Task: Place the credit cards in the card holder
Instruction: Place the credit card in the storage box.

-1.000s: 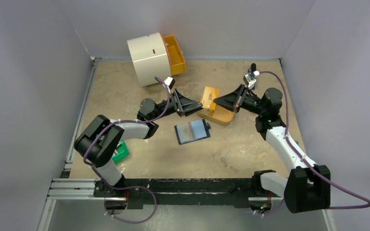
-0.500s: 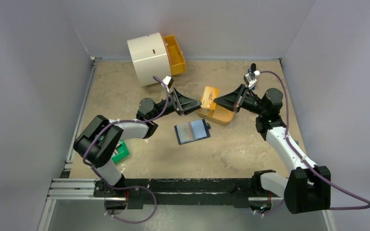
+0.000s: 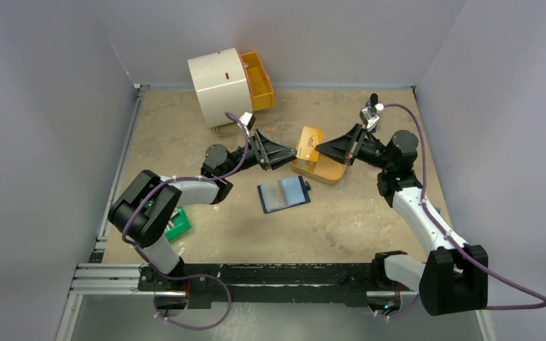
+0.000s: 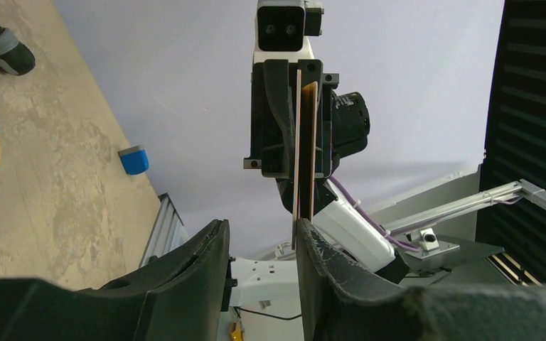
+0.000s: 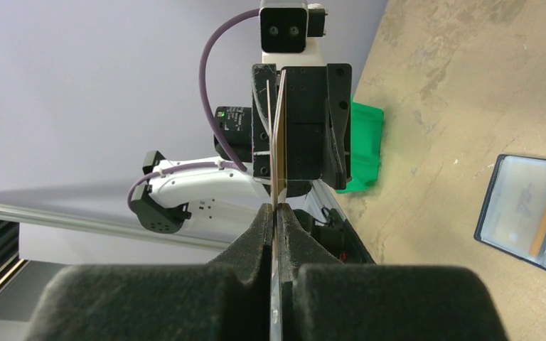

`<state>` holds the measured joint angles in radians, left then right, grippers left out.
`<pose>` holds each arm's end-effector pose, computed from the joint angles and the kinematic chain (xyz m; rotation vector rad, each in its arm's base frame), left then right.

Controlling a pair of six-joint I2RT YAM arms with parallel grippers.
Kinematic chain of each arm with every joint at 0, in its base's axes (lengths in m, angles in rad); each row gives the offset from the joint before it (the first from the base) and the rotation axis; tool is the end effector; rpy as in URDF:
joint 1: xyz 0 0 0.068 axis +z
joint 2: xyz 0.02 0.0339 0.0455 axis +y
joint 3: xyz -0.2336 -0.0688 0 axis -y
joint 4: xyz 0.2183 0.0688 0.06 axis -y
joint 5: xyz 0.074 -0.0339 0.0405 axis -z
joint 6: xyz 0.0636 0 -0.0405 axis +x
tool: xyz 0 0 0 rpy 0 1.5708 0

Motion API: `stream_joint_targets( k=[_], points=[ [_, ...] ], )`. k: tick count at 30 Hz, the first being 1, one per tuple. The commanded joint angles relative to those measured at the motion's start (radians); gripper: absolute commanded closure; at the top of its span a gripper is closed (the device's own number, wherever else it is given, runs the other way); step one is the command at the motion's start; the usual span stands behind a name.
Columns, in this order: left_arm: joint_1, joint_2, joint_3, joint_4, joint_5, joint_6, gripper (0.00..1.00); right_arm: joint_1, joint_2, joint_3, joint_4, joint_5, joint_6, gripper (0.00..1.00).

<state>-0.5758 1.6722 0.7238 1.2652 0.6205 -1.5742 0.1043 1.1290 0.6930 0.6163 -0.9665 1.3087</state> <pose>0.2643 -0.2157 0.2427 -0.1402 1.6936 -2.1236 0.2449 0.0783 0.3066 0.0715 1.7564 1.7518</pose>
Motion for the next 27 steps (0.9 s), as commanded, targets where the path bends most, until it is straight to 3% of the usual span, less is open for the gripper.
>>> stream_joint_targets(
  k=[1,5,11,14,27],
  points=[
    [0.012,-0.026,0.028,0.029,-0.012,0.033,0.61,-0.003,-0.035,0.012,0.081,-0.040,0.013,1.00],
    [0.010,-0.025,0.036,0.032,-0.011,0.032,0.64,-0.002,-0.033,0.012,0.076,-0.038,0.014,1.00],
    [0.002,-0.019,0.066,0.037,-0.010,0.027,0.82,-0.001,-0.023,0.012,0.076,-0.034,0.014,1.00],
    [0.000,-0.017,0.073,0.044,-0.009,0.023,0.86,-0.001,-0.020,0.006,0.072,-0.032,0.009,1.00],
    [-0.017,-0.005,0.096,0.060,0.006,0.013,0.87,-0.001,0.001,0.009,0.063,-0.029,0.002,1.00]
  ],
)
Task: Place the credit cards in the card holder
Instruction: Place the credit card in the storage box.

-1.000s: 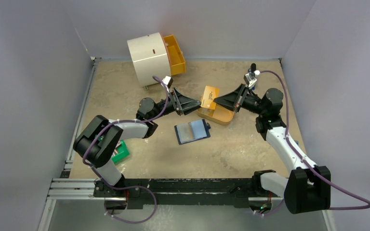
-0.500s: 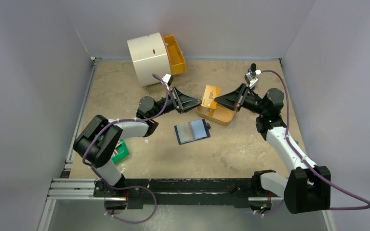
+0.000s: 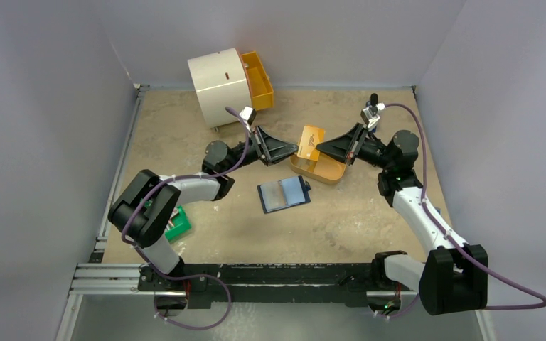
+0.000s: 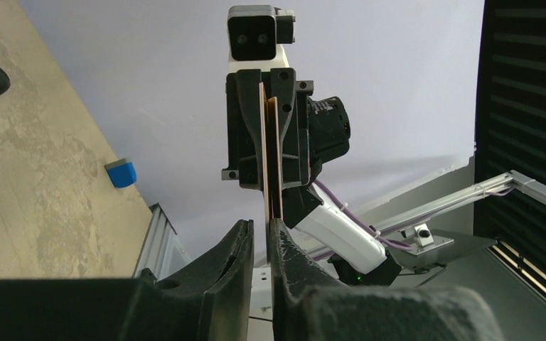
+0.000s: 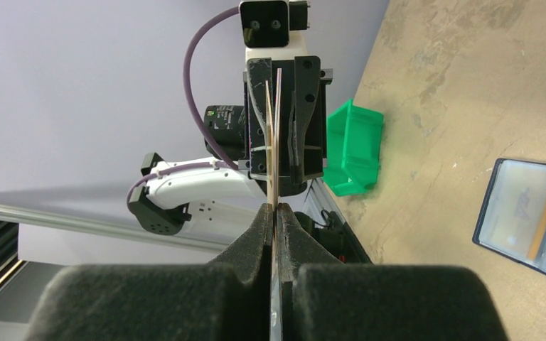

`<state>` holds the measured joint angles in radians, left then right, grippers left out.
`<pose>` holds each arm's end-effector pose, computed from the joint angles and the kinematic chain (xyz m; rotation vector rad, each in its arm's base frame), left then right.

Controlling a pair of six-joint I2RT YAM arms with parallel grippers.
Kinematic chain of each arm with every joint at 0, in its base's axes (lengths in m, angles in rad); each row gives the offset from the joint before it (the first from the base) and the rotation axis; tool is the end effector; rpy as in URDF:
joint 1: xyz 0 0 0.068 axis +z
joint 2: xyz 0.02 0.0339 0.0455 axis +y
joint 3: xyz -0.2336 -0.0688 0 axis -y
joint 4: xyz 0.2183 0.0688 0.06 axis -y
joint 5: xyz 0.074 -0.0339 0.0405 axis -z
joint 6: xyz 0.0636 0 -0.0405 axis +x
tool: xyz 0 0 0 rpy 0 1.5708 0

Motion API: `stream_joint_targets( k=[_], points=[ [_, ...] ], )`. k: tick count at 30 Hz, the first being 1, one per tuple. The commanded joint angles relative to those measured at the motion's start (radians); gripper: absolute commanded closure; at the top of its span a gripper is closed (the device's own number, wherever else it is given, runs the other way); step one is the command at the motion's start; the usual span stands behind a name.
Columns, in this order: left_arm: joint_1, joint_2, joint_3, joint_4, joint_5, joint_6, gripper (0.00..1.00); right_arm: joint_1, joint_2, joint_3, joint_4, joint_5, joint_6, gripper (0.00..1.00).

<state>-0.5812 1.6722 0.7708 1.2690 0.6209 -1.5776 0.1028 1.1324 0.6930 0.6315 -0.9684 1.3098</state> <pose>0.2668 -0.2195 0.2571 -0.1004 1.6439 -2.1422 0.2452 0.0780 0.3075 0.0621 1.7476 1.7507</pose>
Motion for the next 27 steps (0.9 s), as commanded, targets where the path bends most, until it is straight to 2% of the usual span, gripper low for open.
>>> stream_joint_targets(
  k=[1,3,4,11,27],
  points=[
    [-0.013,-0.003,0.051,0.049,0.004,0.021,0.90,0.000,-0.002,0.010,0.048,-0.027,0.001,1.00],
    [-0.014,0.000,0.054,0.035,0.002,0.032,0.99,0.000,-0.002,0.009,0.043,-0.031,-0.002,1.00],
    [-0.014,-0.002,0.052,0.034,-0.001,0.035,1.00,0.001,-0.005,0.009,0.027,-0.037,-0.011,1.00],
    [0.023,-0.072,0.011,-0.150,-0.096,0.150,1.00,0.000,-0.044,-0.001,-0.098,-0.027,-0.075,1.00],
    [0.069,-0.098,0.004,-0.210,-0.191,0.165,1.00,-0.002,-0.044,-0.018,-0.183,-0.003,-0.151,1.00]
  ],
)
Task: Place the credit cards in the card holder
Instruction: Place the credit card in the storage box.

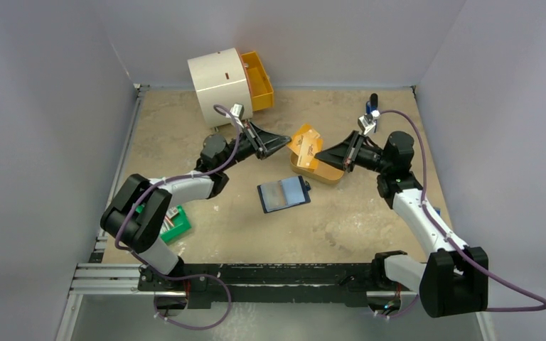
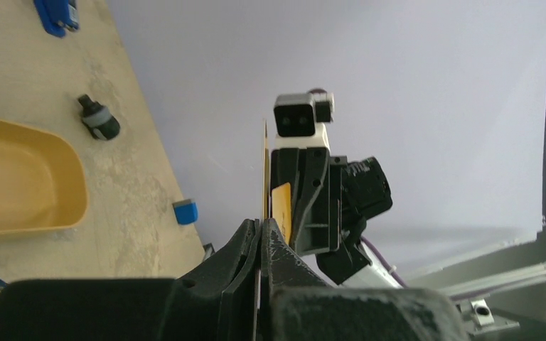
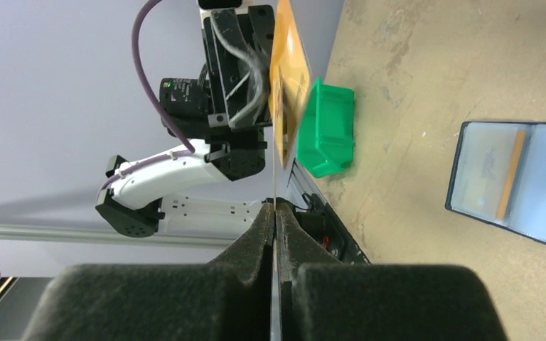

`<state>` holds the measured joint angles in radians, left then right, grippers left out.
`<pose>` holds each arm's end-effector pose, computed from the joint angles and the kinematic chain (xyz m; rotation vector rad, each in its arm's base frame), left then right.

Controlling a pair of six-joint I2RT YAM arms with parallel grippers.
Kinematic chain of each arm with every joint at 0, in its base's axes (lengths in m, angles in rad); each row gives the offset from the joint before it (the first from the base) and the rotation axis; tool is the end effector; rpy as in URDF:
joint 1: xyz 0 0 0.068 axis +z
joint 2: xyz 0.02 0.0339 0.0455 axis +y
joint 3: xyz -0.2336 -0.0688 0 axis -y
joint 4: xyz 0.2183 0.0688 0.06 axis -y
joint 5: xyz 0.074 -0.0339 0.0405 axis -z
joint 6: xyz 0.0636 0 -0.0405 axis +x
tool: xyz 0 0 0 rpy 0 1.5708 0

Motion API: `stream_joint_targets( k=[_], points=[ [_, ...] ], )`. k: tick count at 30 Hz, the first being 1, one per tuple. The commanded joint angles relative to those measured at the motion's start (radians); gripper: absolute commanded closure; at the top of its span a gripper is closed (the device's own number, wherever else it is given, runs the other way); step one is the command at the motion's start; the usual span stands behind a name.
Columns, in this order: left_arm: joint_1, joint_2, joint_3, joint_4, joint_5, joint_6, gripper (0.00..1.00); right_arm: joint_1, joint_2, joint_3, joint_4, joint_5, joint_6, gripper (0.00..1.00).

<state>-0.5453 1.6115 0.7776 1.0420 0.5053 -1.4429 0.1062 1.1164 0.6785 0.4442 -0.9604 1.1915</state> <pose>0.2811 -0.2066 0.2523 -0.2407 1.7007 -1.9224 0.2441 0.0784 0.2859 0.1118 1.8661 1.6940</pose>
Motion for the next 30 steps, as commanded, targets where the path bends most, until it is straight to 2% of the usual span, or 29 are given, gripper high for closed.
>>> stream_joint_targets(
  k=[1,7,11,16,20,24,30],
  points=[
    [0.035,-0.040,-0.003,0.014,-0.080,0.030,1.00,-0.005,-0.027,-0.006,0.004,-0.012,-0.034,1.00],
    [0.036,-0.033,0.004,-0.018,-0.091,0.051,1.00,-0.006,-0.032,-0.005,-0.043,0.002,-0.072,1.00],
    [0.036,-0.007,0.021,-0.107,-0.116,0.112,1.00,-0.010,-0.060,0.018,-0.199,0.065,-0.176,1.00],
    [0.032,0.029,0.081,-0.319,-0.195,0.236,1.00,-0.011,-0.115,0.098,-0.534,0.247,-0.385,1.00],
    [-0.018,0.094,0.152,-0.437,-0.253,0.334,1.00,-0.011,-0.156,0.120,-0.693,0.412,-0.458,1.00],
    [-0.097,0.185,0.237,-0.551,-0.341,0.417,1.00,-0.011,-0.159,0.116,-0.746,0.487,-0.468,1.00],
    [-0.133,0.287,0.291,-0.584,-0.402,0.386,1.00,-0.010,-0.157,0.132,-0.757,0.489,-0.480,1.00]
  ],
)
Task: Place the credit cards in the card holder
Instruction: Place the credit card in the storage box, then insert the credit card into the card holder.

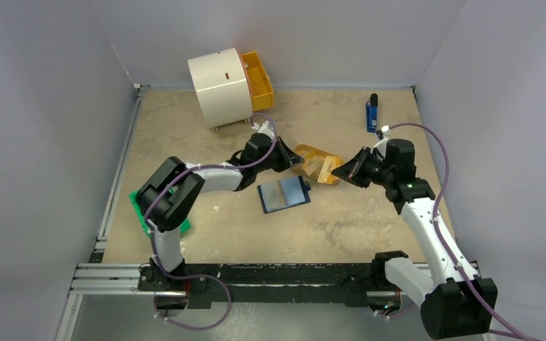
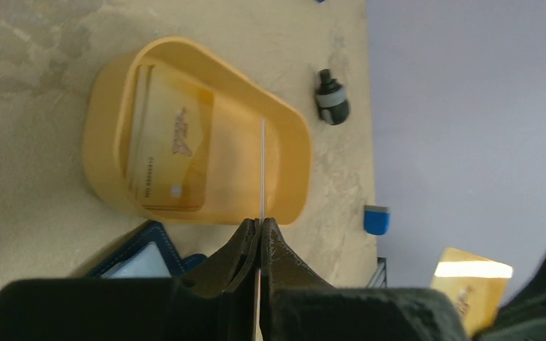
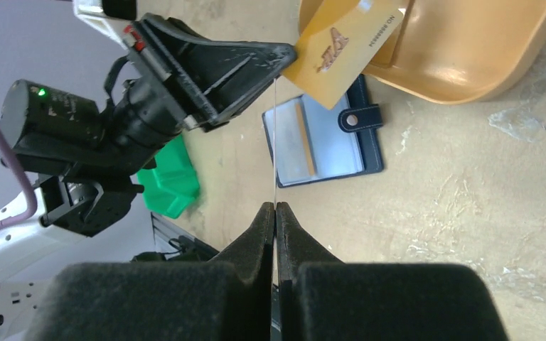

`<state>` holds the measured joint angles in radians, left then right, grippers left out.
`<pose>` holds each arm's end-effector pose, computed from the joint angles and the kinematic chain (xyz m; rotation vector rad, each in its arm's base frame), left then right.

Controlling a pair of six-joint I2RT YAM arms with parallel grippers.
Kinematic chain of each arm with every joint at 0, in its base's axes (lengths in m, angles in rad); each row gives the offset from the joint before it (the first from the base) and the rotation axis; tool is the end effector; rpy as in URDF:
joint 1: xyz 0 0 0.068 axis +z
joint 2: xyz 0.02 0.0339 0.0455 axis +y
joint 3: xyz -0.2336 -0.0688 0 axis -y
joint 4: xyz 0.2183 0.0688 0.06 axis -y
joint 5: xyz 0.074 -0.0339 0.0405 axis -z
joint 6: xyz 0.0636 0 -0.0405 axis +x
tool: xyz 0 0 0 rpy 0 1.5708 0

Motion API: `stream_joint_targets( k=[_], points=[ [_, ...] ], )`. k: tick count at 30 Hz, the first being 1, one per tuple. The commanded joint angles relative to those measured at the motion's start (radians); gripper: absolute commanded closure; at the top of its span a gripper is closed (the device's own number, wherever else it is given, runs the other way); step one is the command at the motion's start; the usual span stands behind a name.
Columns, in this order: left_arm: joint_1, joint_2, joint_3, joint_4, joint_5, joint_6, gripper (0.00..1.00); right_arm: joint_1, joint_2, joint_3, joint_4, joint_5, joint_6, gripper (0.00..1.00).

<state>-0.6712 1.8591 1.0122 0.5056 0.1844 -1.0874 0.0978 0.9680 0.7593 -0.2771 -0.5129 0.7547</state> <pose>0.3096 -0.2608 0.1679 -0.3069 2.1330 -1.2963 0.2239 0.0533 0.2590 0.3685 2.1253 1.0397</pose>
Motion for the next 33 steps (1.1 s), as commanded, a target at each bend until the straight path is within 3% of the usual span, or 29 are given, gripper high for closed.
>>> stream_joint_targets(
  k=[1,14,26,29,33],
  points=[
    [-0.013,0.049,0.061,-0.061,-0.097,0.028,1.00,-0.003,-0.008,0.054,-0.036,0.042,-0.045,1.00],
    [-0.021,0.147,0.103,-0.063,-0.151,-0.098,1.00,-0.003,0.000,0.049,-0.007,0.025,-0.039,1.00],
    [-0.018,-0.001,0.132,-0.242,-0.149,-0.041,0.54,-0.003,0.025,0.049,0.002,-0.037,-0.116,1.00],
    [-0.018,-0.107,0.115,-0.368,-0.221,0.010,0.48,0.000,0.052,0.033,0.039,-0.105,-0.137,1.00],
    [-0.020,-0.299,0.038,-0.545,-0.328,0.081,0.46,0.045,0.079,0.015,0.052,-0.133,-0.171,1.00]
  ],
)
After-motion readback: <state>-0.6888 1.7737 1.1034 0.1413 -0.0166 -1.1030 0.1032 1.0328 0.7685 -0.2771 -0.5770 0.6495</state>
